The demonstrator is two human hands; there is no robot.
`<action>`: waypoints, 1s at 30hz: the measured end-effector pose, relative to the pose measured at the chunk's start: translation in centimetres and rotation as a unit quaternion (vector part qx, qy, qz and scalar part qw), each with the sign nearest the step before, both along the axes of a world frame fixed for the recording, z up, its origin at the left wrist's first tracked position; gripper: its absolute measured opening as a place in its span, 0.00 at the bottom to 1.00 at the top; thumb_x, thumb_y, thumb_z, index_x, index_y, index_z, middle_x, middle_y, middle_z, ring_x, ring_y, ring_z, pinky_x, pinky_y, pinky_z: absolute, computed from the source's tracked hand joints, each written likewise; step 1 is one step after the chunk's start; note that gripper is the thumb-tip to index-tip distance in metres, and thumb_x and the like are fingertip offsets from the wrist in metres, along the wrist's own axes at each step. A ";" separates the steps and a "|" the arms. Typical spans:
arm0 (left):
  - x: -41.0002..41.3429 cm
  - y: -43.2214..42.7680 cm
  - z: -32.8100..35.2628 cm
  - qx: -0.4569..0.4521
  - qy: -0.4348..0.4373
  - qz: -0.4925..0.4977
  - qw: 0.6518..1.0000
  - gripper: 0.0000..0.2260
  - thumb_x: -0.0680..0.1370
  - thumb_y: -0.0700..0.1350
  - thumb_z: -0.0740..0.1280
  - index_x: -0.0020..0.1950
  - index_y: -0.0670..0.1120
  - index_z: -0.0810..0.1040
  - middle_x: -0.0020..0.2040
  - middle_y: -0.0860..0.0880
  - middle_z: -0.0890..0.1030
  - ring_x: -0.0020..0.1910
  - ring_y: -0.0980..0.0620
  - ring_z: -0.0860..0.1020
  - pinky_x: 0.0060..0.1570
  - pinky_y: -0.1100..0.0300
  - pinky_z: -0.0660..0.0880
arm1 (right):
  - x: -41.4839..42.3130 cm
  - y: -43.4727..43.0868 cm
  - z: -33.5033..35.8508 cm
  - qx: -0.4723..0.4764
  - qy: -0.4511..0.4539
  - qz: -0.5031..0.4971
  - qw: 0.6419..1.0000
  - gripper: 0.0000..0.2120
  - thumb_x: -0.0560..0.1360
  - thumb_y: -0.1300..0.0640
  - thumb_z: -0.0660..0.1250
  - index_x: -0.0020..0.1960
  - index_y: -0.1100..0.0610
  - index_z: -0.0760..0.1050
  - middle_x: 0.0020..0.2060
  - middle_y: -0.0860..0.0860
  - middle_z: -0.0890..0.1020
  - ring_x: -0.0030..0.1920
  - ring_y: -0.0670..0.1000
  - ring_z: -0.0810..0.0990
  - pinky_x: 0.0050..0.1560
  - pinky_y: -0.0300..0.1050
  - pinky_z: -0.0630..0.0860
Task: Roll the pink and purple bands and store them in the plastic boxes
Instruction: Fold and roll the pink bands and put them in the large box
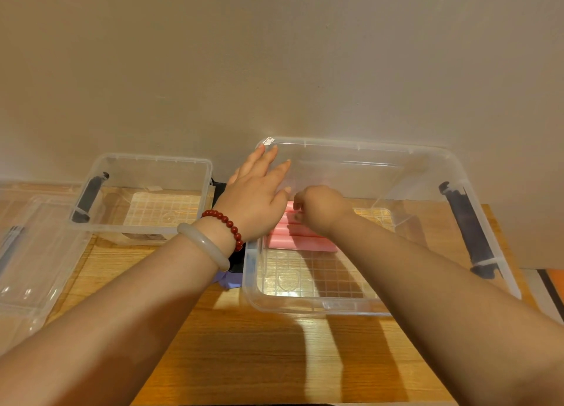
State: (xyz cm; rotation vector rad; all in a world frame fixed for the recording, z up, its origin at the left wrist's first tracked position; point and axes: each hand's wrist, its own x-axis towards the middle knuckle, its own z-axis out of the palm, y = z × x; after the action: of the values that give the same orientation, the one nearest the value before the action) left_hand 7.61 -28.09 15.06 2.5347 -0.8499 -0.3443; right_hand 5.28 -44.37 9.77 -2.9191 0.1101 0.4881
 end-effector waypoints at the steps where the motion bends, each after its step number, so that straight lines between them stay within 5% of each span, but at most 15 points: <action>1: 0.0 0.1 0.0 -0.003 0.001 -0.001 1.000 0.23 0.83 0.50 0.54 0.78 0.51 0.56 0.80 0.52 0.45 0.77 0.55 0.39 0.74 0.52 0.43 | 0.1 0.0 0.6 0.009 -0.024 -0.012 1.000 0.12 0.79 0.50 0.65 0.59 0.54 0.79 0.57 0.53 0.80 0.58 0.56 0.77 0.55 0.47 0.73; 15: 2.6 6.2 2.3 0.007 -0.032 0.029 0.999 0.22 0.84 0.51 0.51 0.78 0.51 0.56 0.80 0.51 0.50 0.78 0.52 0.42 0.75 0.52 0.43 | 1.2 7.0 7.1 0.100 -0.284 -0.058 0.952 0.09 0.79 0.57 0.64 0.54 0.58 0.81 0.48 0.56 0.82 0.51 0.58 0.78 0.51 0.54 0.75; 30: 5.8 17.5 2.1 0.032 -0.048 0.047 0.997 0.22 0.84 0.51 0.50 0.78 0.50 0.57 0.80 0.49 0.52 0.78 0.50 0.44 0.75 0.50 0.45 | 3.7 19.6 6.6 0.096 -0.215 -0.046 0.971 0.12 0.81 0.54 0.61 0.60 0.58 0.78 0.53 0.56 0.80 0.57 0.57 0.76 0.54 0.51 0.74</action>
State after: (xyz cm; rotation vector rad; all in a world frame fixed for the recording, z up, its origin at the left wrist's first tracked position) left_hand 13.37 -10.58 17.12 2.6589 -0.7625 -0.2260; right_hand 8.95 -24.75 16.41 -2.7381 0.1299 -0.1471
